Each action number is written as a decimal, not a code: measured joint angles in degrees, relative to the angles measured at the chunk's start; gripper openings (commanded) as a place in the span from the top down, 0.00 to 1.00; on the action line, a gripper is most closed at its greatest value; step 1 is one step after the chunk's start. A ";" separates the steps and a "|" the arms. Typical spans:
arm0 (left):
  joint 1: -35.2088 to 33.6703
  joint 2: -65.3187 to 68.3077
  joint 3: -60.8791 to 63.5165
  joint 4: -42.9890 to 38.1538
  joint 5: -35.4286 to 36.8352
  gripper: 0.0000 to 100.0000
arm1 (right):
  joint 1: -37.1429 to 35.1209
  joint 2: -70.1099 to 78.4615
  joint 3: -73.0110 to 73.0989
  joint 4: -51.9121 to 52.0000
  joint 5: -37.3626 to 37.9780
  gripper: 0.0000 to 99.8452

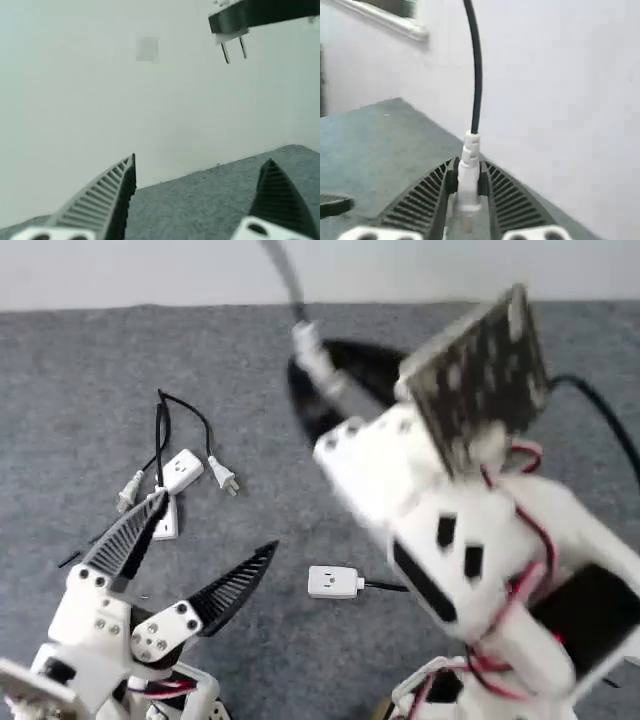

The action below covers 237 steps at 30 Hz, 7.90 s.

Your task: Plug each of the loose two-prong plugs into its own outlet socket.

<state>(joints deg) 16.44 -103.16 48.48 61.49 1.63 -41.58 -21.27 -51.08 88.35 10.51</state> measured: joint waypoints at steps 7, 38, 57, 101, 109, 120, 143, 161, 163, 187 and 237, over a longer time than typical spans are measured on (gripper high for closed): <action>5.27 0.00 0.00 -5.89 -4.66 0.63 | -10.64 1.23 3.43 1.32 5.71 0.99; -12.84 0.18 16.97 -33.85 -9.41 0.63 | -17.32 -1.85 4.75 9.49 11.16 0.99; -15.38 0.00 19.69 -31.30 -8.79 0.63 | -17.41 -2.64 4.75 12.22 11.16 0.99; -7.30 -0.09 3.78 -12.66 -10.64 0.63 | -19.25 -13.10 20.66 12.31 11.60 0.99; -7.56 -0.09 5.45 -12.48 -10.64 0.63 | -19.52 -13.27 23.30 12.31 11.60 0.99; -7.65 -0.09 9.32 -11.87 -10.64 0.63 | -19.52 -12.57 23.30 12.31 11.52 0.99; -8.53 -0.09 11.43 -11.96 -10.90 0.63 | -13.80 -11.87 32.26 12.31 11.52 0.99; -18.55 -0.09 41.05 -18.11 -12.04 0.63 | 0.53 -12.13 85.54 -12.13 11.52 0.96; -15.12 -0.09 42.20 -18.64 -12.04 0.63 | 0.97 -12.22 87.56 -16.97 11.52 0.96; -8.53 -0.09 42.99 -39.38 8.53 0.63 | 5.36 -14.95 93.10 -56.18 -20.22 0.96; -3.16 -0.18 43.25 -37.45 8.70 0.63 | 6.86 -31.03 114.02 -71.21 -21.63 0.96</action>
<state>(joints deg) 13.27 -103.34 91.74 24.04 10.33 -34.73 -52.31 62.95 17.14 -11.12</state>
